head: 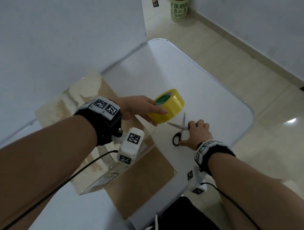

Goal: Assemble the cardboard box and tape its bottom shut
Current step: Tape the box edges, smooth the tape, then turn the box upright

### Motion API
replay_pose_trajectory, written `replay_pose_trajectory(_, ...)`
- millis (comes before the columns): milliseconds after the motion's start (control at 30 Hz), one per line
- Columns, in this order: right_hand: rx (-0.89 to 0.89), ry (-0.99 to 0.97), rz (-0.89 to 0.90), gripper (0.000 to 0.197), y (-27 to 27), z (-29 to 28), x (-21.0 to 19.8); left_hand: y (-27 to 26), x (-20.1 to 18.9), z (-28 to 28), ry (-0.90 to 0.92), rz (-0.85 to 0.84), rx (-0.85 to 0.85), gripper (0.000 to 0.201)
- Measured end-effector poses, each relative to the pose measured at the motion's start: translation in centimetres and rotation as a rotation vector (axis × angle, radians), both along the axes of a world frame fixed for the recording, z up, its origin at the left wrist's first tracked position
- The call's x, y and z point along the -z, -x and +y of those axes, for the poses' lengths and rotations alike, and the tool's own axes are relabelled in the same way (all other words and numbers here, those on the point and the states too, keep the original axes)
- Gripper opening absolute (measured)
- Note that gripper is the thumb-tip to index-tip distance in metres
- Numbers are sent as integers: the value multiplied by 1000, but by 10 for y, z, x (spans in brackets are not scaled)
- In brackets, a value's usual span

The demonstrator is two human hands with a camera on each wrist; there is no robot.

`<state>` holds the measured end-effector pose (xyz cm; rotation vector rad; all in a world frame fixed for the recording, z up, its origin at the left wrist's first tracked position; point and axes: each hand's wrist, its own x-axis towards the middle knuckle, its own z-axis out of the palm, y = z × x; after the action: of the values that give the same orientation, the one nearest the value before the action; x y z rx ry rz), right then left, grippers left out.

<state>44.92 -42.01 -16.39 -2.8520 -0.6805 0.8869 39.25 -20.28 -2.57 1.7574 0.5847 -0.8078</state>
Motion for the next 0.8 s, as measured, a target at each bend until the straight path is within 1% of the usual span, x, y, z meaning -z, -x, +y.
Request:
replay_pose_trajectory(133, 37, 40, -48, 80, 6, 8, 1, 1, 1, 2, 7, -2, -9, 47)
replay_pose_trajectory(167, 34, 50, -56, 77, 8, 10, 1, 1, 0, 2, 12, -3, -13, 46)
replay_pose_trajectory(267, -12, 21, -25, 57, 8, 12, 0, 1, 0, 2, 20, 0, -15, 47)
replay_pose_trajectory(400, -69, 42, -2, 40, 2, 7, -7, 0, 1, 2, 20, 4, -13, 48)
replay_pose_trajectory(567, -28, 70, 16, 27, -3, 1, -20, -1, -1, 0, 35, 4, -23, 43)
replay_pose_trajectory(700, 35, 18, 133, 29, -4, 0, -26, -2, -3, -4, 19, 10, -5, 26)
replay_pose_trajectory(800, 55, -10, 255, 34, -4, -2, -32, -2, -2, -7, 12, 1, 5, 23)
